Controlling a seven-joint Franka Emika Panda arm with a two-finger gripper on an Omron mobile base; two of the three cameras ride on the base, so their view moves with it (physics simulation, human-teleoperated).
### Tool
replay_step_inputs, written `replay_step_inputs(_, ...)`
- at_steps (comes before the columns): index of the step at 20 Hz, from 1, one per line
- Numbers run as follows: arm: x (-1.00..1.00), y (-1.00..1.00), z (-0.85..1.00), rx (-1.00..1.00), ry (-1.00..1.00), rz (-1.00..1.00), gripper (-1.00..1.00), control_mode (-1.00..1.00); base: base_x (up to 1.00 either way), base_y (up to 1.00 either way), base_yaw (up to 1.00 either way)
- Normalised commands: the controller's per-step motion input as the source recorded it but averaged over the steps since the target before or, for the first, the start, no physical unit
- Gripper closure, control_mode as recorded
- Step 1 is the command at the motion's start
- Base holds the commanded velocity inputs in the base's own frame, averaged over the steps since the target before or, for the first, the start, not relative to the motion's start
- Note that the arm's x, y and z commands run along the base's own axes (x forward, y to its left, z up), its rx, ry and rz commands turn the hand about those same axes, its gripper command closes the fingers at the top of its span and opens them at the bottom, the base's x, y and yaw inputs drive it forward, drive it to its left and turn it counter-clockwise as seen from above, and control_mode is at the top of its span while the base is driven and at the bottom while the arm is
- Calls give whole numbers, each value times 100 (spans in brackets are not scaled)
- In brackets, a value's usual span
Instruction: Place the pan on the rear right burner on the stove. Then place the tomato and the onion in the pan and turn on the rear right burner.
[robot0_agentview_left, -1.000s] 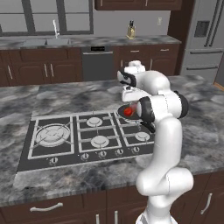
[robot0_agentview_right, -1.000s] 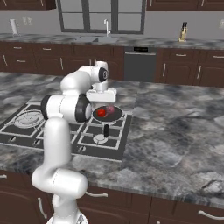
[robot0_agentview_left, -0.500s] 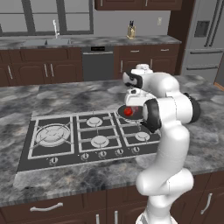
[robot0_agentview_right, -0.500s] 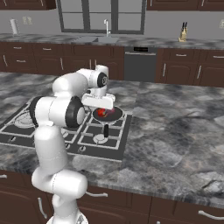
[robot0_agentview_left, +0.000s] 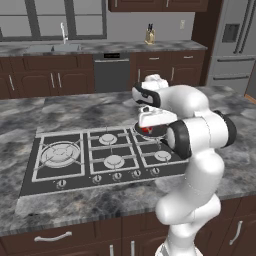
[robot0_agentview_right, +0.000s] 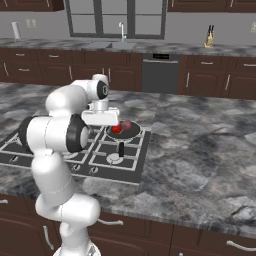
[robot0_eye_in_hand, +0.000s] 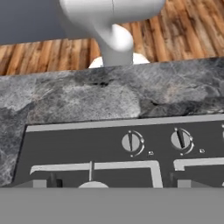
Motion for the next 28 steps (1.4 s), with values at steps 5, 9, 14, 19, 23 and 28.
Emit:
replay_step_inputs(5,-33,9,12,3,1,0,-100,-100,0,0,0)
replay_step_inputs(9,-11,53,0,-3,-3,-7,-100,-100,0,0,0)
replay_step_inputs(14,-25,62,-7,0,-5,0,-100,-100,0,0,0)
replay_step_inputs(19,-25,43,0,0,-3,0,-100,-100,0,0,0)
replay_step_inputs(23,-19,40,0,0,-1,0,-100,-100,0,0,0)
replay_step_inputs(28,3,43,-2,-1,2,-3,-100,-100,0,0,0)
